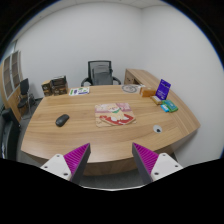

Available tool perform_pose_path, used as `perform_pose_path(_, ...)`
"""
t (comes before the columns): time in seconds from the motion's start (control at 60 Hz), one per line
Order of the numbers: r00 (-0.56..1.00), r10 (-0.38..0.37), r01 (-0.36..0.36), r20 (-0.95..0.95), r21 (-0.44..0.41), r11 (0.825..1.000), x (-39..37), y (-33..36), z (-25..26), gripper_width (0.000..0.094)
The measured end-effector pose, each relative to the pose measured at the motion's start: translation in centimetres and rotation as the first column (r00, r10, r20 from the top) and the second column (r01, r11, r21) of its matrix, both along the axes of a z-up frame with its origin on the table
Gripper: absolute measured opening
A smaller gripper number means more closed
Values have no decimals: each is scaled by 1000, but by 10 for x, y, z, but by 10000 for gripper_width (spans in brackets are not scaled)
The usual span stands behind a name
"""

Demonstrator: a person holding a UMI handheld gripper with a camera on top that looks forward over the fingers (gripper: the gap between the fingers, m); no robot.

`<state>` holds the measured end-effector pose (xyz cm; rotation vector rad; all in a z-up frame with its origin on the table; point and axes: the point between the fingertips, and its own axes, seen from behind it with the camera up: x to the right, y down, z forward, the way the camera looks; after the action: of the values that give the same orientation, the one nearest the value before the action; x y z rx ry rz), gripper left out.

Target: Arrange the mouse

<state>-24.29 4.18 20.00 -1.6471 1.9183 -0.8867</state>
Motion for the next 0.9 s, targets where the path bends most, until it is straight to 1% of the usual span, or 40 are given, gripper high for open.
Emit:
perform_pose_path(0.083,1000,-1,1,-2,0,1000,2,0,-2,872)
perform_pose_path(0.317,1000,25,-25,5,15,1000,7,16,-11,867)
perform_pose_path(0.6,995,101,-101,14,51,994,29,92,-33,867)
perform_pose_path(0.783,986,165,-165,9,66,984,43,147,-46,868)
perform_pose_path(0.9,982,187,-188,8,71,980,52,176,-53,867)
